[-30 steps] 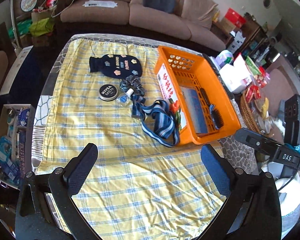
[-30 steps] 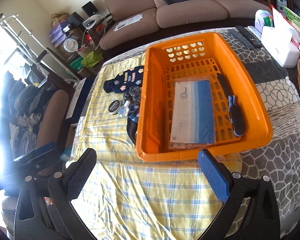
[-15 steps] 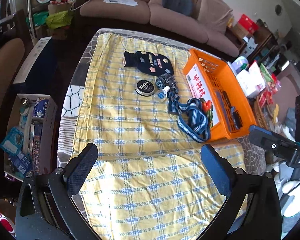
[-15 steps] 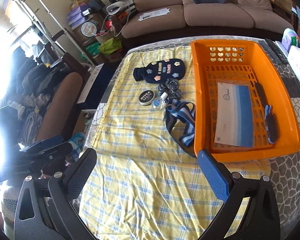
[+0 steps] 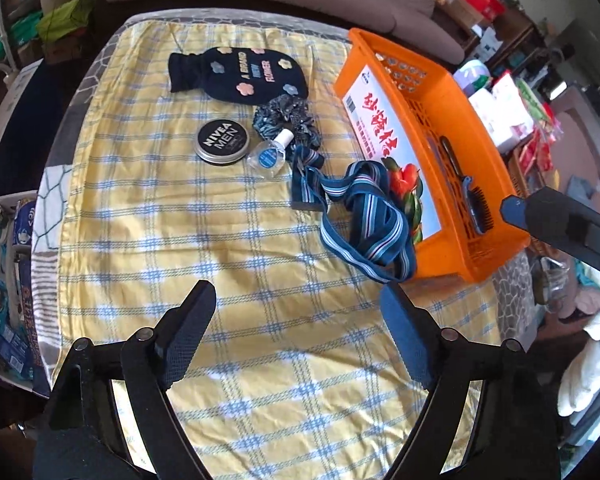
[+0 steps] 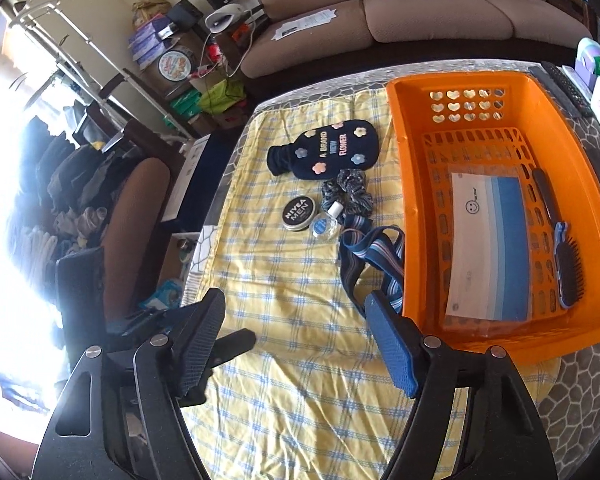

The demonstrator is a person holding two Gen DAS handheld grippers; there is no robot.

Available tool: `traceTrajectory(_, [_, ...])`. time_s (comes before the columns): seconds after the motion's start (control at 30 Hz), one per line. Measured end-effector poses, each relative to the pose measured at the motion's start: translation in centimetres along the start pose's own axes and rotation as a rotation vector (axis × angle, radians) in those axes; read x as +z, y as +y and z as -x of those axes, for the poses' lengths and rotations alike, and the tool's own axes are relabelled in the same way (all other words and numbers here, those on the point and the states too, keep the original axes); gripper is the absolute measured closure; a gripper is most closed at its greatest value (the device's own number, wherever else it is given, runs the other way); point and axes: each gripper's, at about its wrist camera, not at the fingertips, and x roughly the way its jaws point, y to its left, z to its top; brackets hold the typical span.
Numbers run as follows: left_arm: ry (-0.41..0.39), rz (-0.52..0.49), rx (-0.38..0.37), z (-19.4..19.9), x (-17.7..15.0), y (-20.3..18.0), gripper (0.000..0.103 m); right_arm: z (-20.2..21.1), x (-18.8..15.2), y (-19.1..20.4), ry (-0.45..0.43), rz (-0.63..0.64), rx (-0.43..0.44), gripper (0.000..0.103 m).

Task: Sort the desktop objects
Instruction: 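Grasp the blue striped strap with the left gripper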

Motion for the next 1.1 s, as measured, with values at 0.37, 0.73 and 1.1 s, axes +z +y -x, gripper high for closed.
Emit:
traceTrajectory(0.37, [0.123,0.032,-0.008,-9.1,4.0,-2.0,0.035,-0.6,1.8,-4.3,0.009,-0.052,0.038,0.033])
traceTrajectory(0.73, [0.164,0.009,0.013,-11.9,4.4,-2.1,0.102,-1.6,2.3,-6.5,0.024,-0.077,0.064,0.035])
traceTrajectory(1.1, [0.089,0.027,-0.009,-7.8,3.3,0.3,0.102,-2.9,2.6,-4.8,0.043,-0.034,0.03,0.037])
